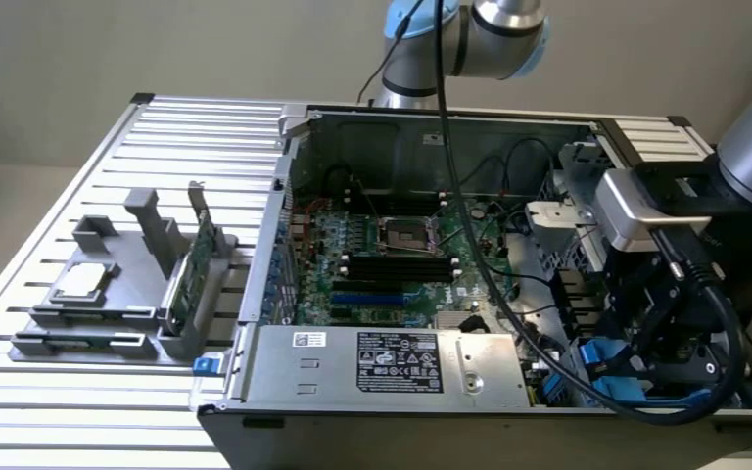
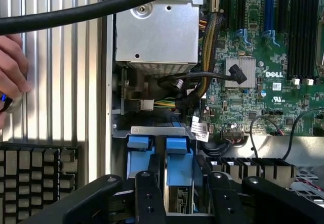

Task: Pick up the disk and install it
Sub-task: 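Insert the disk into the insertion slot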

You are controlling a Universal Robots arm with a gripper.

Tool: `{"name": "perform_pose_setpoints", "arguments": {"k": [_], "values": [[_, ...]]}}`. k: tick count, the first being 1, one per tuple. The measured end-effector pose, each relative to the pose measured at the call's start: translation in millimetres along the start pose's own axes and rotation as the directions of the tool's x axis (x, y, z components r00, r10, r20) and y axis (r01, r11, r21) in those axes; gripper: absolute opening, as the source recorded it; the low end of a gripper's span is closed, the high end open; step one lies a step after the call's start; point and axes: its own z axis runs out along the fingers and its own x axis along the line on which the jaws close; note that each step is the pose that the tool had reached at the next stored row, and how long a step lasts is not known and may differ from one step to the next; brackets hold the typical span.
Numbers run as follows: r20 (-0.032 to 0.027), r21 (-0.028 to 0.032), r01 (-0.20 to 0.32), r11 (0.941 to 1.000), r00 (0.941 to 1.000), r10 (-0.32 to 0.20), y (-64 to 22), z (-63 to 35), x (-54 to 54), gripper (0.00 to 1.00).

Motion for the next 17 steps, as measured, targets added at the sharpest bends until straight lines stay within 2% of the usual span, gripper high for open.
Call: {"name": "perform_pose_setpoints", "arguments": {"k": [4,7,8,9,10,12,13,14,17], "values": [[0.0001,0.0009,0.001,1.0000,1.0000,-0.001,0.1,-7.2,-3.4,0.40],[0.0000,0.0015,0.001,1.0000,1.0000,-0.001,-1.2,-8.3,-5.2,0.40],[0.0001,0.0015,0.002,1.0000,1.0000,-0.002,-1.9,-8.4,-5.8,0.38],[0.0000,0.0015,0.002,1.0000,1.0000,-0.002,-2.8,-8.5,-6.5,0.32],[0.0000,0.0015,0.003,1.0000,1.0000,-0.003,-3.6,-8.5,-7.1,0.32],[0.0000,0.0015,0.004,1.0000,1.0000,-0.004,-5.4,-8.5,-8.3,0.20],[-0.0001,0.0015,0.004,1.0000,1.0000,-0.004,-6.5,-8.6,-8.9,0.20],[-0.0002,0.0015,0.005,1.0000,1.0000,-0.005,-7.9,-8.7,-9.6,0.14],[-0.0004,0.0018,0.008,1.0000,1.0000,-0.008,-12.9,-8.9,-11.1,0.11]]}}
